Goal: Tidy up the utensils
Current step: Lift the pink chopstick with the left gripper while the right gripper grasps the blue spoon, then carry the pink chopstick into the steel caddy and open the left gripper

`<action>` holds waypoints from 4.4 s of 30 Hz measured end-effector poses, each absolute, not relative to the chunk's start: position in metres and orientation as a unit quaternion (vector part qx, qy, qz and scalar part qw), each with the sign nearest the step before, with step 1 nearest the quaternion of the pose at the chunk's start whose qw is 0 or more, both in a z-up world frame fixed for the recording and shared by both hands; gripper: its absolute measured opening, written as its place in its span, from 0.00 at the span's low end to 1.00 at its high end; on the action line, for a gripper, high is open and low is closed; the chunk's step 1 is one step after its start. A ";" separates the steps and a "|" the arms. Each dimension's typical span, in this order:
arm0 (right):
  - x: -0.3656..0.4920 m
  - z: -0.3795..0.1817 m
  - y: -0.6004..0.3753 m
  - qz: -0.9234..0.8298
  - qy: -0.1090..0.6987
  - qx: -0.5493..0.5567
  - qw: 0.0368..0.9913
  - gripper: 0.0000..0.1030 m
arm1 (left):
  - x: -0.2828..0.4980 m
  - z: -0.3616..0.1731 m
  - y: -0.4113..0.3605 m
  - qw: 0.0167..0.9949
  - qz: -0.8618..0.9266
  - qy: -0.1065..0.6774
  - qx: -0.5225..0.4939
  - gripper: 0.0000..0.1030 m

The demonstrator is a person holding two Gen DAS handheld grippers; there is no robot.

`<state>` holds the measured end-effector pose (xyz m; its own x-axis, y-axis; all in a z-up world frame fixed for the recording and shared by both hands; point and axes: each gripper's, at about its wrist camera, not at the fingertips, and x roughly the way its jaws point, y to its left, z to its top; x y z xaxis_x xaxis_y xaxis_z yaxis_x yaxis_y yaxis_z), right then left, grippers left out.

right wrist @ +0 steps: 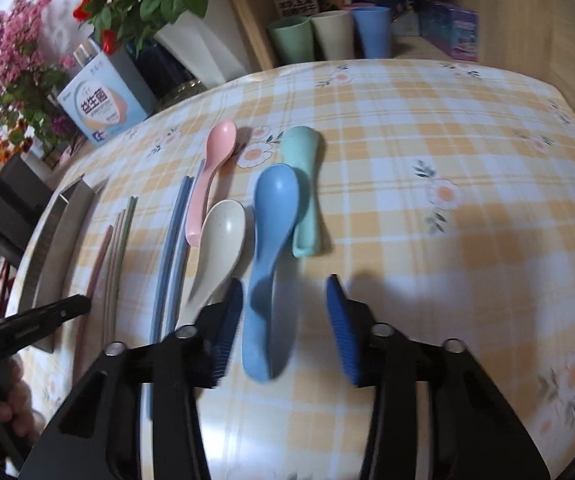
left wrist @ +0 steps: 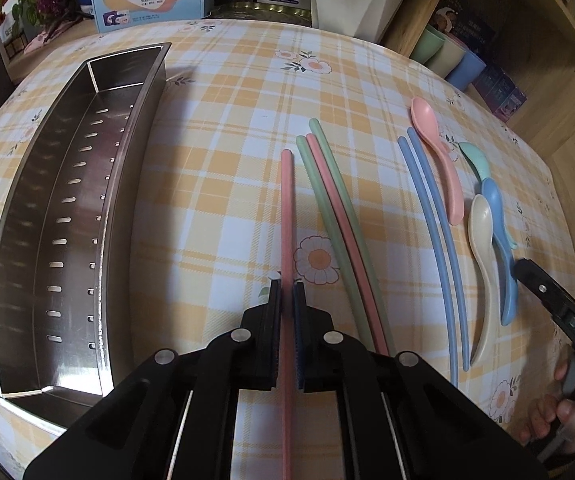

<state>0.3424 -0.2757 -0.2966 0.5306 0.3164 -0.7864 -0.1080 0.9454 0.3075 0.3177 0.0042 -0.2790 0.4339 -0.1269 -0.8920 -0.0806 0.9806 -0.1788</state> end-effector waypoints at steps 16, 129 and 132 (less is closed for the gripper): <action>0.342 -0.307 -0.260 0.116 0.460 0.118 0.872 0.13 | 0.316 -0.279 0.002 0.844 -0.010 0.528 -0.092 0.06; 0.335 -0.307 -0.275 0.109 0.439 0.147 0.880 0.13 | 0.371 -0.258 0.127 0.835 0.024 0.523 -0.172 0.06; 0.335 -0.307 -0.275 0.109 0.439 0.147 0.880 0.13 | 0.370 -0.255 0.129 0.836 0.017 0.519 -0.176 0.06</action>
